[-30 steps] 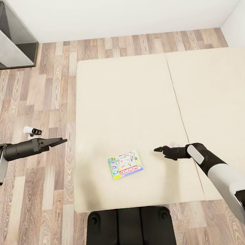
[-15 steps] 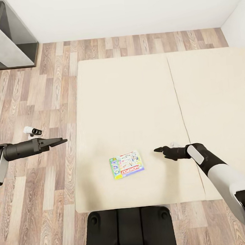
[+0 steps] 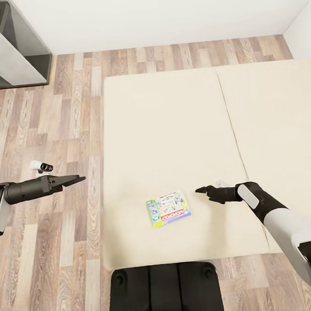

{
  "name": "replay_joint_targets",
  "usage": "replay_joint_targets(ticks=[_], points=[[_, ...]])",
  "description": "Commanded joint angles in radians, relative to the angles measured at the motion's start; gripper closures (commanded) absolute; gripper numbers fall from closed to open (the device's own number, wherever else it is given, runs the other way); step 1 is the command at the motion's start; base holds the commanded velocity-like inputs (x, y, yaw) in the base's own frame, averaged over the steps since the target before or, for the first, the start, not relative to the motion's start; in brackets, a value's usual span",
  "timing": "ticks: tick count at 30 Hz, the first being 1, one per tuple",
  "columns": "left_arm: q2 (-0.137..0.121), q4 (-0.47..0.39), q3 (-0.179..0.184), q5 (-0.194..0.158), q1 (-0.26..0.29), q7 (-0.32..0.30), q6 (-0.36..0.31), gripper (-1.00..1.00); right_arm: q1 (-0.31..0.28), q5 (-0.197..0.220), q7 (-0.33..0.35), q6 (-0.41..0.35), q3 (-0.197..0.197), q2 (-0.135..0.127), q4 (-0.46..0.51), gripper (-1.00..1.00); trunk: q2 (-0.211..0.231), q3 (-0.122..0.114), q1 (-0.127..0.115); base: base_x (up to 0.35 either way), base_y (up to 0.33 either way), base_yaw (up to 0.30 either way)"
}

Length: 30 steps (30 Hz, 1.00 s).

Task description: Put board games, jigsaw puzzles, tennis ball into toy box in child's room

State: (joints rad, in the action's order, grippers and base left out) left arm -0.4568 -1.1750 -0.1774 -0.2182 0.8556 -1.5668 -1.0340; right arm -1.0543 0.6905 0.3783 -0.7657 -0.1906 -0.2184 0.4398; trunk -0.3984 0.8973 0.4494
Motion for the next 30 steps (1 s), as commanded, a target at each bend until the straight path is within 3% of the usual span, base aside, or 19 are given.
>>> replay_joint_targets(ticks=[1, 30], points=[[0.000, 0.000, 0.000, 0.000, 0.000, -0.004, -0.011, -1.00, 0.000, -0.003, 0.005, -0.001, -0.004, -0.001, 0.000, -1.00, -0.002, 0.001, 0.001, 0.000, 0.143, 0.000], [0.000, 0.000, -0.002, 0.000, 0.000, -0.004, -0.011, -1.00, 0.000, -0.003, 0.004, -0.002, -0.004, -0.001, 0.000, -1.00, -0.002, 0.001, 0.001, 0.000, 0.133, 0.000]])
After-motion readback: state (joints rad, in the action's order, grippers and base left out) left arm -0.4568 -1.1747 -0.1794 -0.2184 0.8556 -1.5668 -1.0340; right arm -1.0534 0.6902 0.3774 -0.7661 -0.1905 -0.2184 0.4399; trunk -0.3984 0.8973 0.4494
